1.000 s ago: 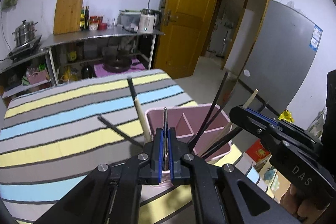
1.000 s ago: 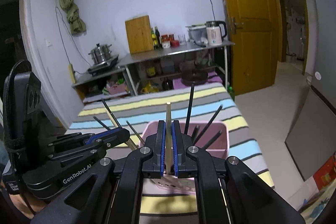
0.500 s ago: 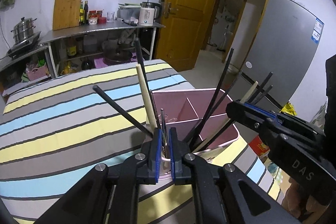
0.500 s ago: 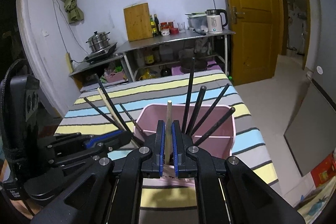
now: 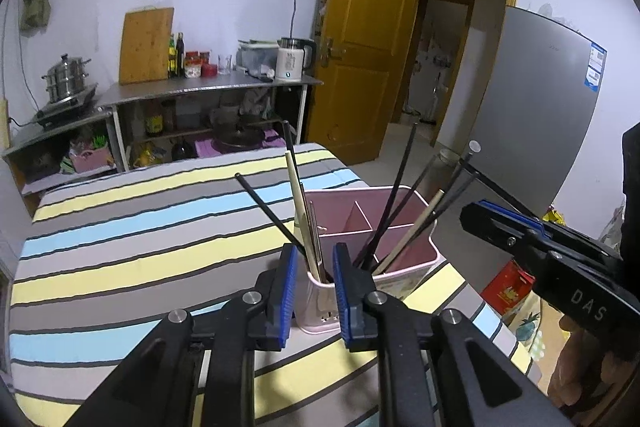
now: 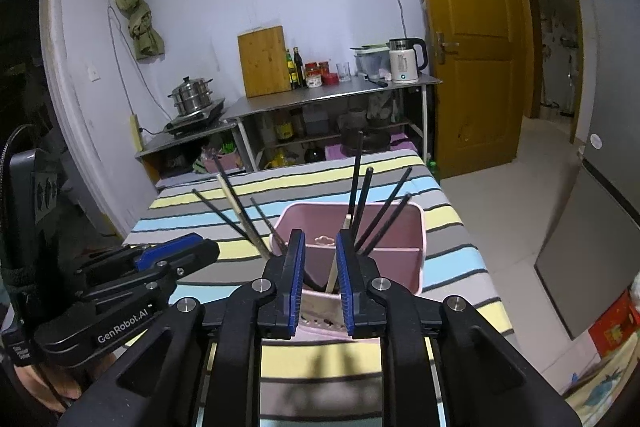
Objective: Organize utensils
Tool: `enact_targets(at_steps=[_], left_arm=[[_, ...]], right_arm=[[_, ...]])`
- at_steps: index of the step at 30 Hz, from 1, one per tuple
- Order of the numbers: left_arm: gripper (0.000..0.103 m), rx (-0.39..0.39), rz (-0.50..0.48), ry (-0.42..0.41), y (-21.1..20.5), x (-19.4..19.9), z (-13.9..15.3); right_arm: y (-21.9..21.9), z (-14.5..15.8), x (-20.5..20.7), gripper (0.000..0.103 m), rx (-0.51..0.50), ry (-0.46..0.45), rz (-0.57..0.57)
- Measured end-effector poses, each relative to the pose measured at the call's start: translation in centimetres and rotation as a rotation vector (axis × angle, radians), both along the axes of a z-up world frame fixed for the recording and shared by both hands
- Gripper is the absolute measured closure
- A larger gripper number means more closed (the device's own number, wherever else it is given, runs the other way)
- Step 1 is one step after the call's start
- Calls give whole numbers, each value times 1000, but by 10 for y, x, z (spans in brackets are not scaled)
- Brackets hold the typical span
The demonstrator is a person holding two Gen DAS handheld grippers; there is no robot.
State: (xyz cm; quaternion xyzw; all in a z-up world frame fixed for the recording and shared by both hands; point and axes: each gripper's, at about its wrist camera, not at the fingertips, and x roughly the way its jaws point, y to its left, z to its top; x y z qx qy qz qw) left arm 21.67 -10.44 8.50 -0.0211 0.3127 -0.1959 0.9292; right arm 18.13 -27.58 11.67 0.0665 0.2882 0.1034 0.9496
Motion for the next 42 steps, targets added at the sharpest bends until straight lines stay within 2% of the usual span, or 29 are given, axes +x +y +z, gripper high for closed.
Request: enact_targets(at_steps=[4, 11, 20, 33, 42], left_arm=[[85, -6, 6, -40, 4, -23, -1], [85, 22, 8, -95, -1, -63, -12], [85, 25, 18, -114, 7, -100, -38], [85, 32, 7, -125, 13, -133, -64], [85, 24, 2, -121, 15, -139, -68]], right_arm=[[-2, -2, -16, 82, 10, -14, -13], [10, -13, -48, 81, -31, -42, -8], [18, -40, -81, 81, -56, -39, -13], [18, -72, -111, 81, -58, -11, -25], [20, -76, -118, 81, -62, -3, -33]])
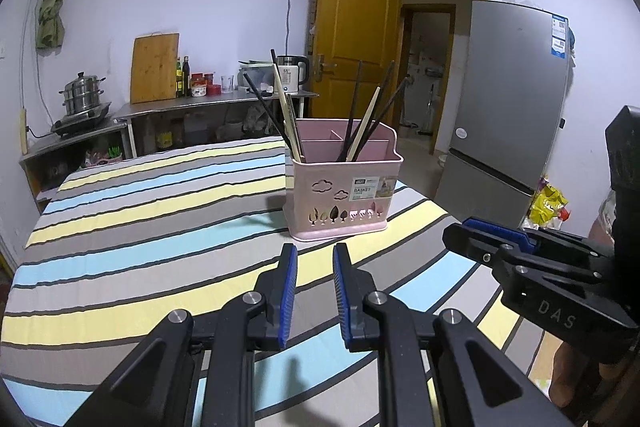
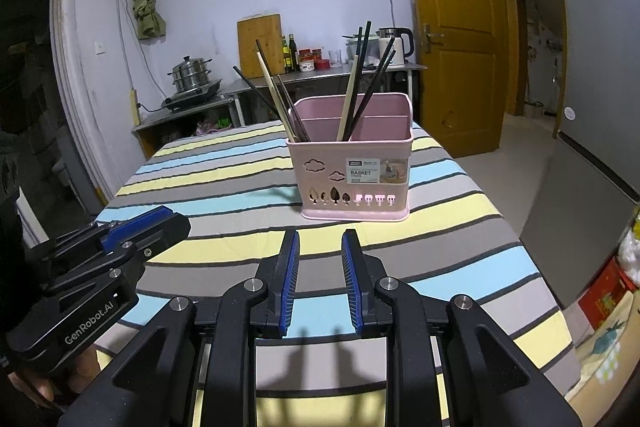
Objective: Organize utensils
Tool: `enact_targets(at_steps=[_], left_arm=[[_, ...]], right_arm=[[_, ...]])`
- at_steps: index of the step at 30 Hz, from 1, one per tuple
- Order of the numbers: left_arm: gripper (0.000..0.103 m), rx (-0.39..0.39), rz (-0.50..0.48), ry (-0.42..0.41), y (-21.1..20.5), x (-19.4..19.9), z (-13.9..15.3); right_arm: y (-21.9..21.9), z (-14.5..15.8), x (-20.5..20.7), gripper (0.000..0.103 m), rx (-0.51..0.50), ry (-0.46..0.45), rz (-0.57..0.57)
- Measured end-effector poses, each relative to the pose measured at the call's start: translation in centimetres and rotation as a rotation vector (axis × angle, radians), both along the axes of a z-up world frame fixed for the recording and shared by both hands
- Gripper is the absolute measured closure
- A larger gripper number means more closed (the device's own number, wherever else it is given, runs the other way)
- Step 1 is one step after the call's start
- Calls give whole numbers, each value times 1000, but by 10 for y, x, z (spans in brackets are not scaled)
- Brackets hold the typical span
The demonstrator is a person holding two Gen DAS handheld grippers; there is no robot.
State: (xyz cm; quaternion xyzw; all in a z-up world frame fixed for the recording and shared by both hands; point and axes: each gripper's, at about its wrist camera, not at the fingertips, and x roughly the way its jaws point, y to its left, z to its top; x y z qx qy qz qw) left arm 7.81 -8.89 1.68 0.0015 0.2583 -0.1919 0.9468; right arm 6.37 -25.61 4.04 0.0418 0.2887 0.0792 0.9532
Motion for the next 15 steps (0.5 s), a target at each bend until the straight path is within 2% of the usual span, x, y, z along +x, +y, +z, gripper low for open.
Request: enact_targets(at_steps=[15], left_arm=[[85, -9, 4, 0, 2, -2, -1]], right_arm=[[2, 0, -4, 81, -6, -1, 3]])
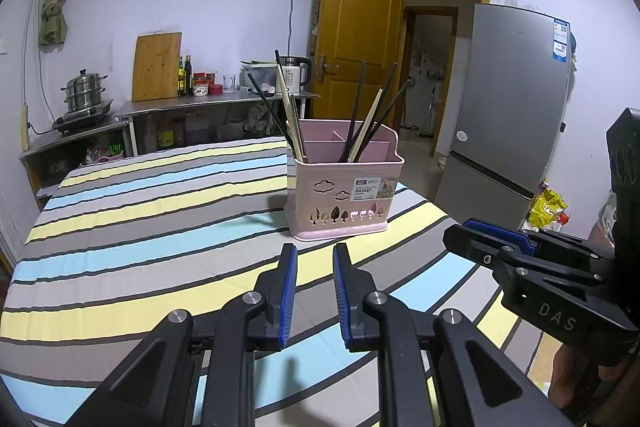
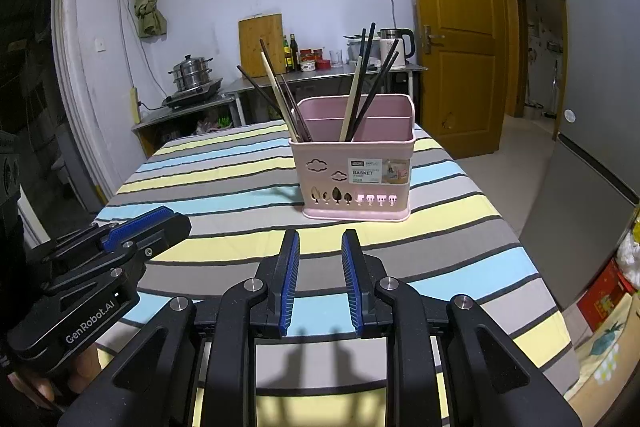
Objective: Organize utensils
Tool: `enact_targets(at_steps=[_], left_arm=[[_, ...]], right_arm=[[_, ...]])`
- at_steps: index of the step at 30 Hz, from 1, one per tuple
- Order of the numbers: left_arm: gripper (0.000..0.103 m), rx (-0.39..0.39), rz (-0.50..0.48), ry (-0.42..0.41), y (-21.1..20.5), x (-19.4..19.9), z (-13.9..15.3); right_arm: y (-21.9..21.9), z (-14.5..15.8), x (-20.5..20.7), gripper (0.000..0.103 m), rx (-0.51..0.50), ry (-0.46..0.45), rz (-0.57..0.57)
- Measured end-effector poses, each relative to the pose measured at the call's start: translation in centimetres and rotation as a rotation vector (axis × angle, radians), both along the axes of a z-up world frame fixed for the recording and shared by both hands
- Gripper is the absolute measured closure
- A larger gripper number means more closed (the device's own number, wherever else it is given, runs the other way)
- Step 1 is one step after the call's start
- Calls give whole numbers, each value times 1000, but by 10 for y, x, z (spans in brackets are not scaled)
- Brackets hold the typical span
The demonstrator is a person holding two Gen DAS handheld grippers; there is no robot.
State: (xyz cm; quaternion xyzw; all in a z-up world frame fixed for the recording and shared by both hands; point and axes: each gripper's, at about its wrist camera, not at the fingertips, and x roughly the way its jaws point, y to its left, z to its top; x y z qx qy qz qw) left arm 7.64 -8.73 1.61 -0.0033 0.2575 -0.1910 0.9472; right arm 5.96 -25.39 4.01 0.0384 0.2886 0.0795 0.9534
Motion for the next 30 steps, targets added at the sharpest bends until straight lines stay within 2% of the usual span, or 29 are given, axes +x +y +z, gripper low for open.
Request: enact_targets(at_steps=[30], left_arm=[[85, 2, 5, 1, 1, -2, 0]], right_arm=[[2, -4, -1, 81, 1, 16, 6]])
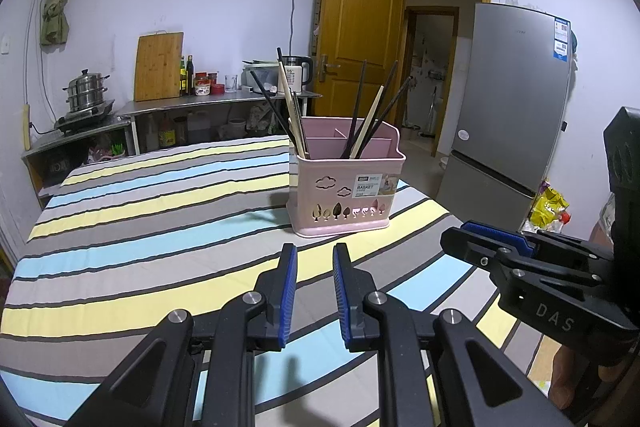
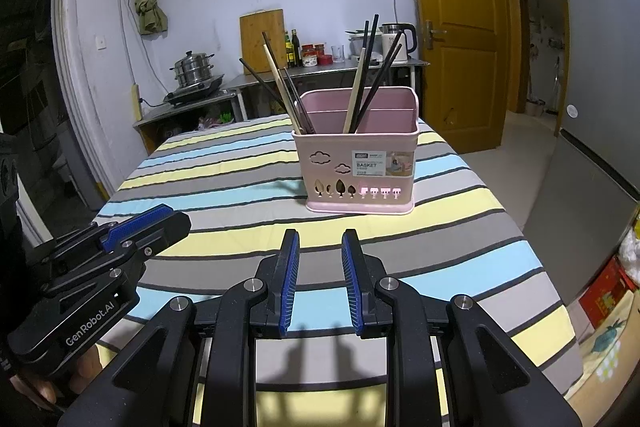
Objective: Organize utensils
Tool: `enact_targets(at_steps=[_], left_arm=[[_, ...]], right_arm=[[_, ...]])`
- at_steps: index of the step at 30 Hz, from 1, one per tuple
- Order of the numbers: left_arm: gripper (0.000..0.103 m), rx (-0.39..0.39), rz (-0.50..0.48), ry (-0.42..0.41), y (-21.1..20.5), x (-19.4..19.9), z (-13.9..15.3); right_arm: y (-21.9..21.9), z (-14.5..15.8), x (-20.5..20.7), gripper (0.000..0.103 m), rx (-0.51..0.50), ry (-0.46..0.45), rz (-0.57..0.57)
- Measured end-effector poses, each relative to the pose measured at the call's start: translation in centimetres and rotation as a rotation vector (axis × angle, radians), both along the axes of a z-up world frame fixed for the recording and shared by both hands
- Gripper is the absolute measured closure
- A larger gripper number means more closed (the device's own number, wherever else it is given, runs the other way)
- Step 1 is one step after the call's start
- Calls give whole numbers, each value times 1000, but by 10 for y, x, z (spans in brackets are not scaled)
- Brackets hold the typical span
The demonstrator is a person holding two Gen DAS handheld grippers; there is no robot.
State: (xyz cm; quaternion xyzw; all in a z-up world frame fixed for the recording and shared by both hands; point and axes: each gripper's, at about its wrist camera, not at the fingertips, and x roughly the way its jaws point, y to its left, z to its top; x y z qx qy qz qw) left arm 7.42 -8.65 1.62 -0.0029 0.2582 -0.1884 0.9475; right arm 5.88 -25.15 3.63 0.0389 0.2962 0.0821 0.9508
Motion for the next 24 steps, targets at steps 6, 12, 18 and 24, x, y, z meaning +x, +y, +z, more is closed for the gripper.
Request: enact_targets(at_steps=[6, 12, 18, 24], left_arm=[[85, 0, 0, 0, 0, 0, 0], [85, 2, 0, 0, 0, 0, -1], [85, 2, 1, 0, 0, -1, -1], [85, 3, 1, -1, -1, -1, -1]], right_arm=[[0, -1, -1, 81, 2, 1, 0], [1, -2, -1, 81, 2, 4, 2], [1, -2, -1, 81, 1, 6, 5], [2, -4, -1, 81, 4, 10, 6]])
